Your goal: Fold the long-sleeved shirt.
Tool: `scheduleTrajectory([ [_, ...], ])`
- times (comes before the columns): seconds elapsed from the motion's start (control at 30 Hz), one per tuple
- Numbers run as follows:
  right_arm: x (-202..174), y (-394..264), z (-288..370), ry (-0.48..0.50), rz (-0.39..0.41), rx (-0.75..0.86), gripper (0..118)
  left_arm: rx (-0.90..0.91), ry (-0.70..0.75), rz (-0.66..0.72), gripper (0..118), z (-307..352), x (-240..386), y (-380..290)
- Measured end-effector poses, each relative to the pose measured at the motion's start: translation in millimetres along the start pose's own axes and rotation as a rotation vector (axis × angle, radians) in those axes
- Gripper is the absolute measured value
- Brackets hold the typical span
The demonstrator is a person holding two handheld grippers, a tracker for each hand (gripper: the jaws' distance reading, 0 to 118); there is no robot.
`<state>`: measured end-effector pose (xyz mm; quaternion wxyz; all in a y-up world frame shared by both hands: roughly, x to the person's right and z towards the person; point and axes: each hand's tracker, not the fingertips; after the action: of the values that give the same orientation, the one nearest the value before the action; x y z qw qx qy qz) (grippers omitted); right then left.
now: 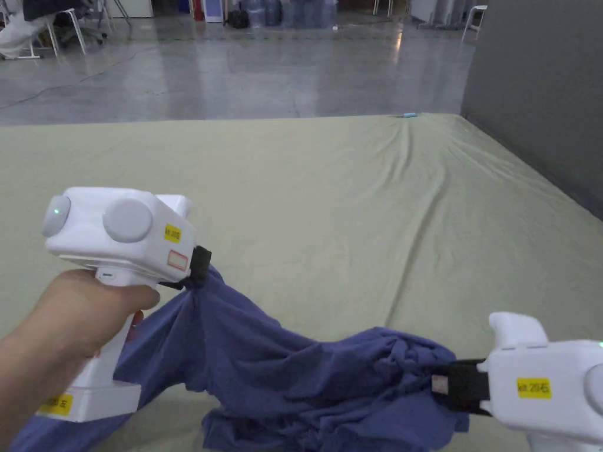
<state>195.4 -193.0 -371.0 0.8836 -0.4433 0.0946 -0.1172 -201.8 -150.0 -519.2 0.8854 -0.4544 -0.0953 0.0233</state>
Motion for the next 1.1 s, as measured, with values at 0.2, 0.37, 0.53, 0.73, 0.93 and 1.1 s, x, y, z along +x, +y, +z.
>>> scheduleTrajectory([
  [0.2,-37.6,108.3,68.0,-0.058,0.228,0.19,10,0.217,0.009,0.079,0,103.8,-26.1,50.7],
  [0.37,-68.4,198.5,93.9,-0.177,0.375,0.279,9,0.353,0.046,0.203,0,161.0,-61.9,104.0],
  [0.53,-90.0,265.5,111.6,-0.244,0.426,0.364,9,0.439,-0.043,0.335,0,183.6,-83.2,153.7],
  [0.73,-99.1,305.8,104.8,-0.327,0.51,0.383,9,0.528,-0.008,0.3,0,183.9,-92.8,197.7],
  [0.93,-70.5,268.1,38.7,-0.306,0.539,0.285,9,0.42,0.01,0.279,0,128.6,-93.4,157.6],
  [1.1,-38.6,177.5,-51.0,-0.287,0.564,0.102,9,0.234,-0.001,0.34,0,47.7,-106.2,73.8],
])
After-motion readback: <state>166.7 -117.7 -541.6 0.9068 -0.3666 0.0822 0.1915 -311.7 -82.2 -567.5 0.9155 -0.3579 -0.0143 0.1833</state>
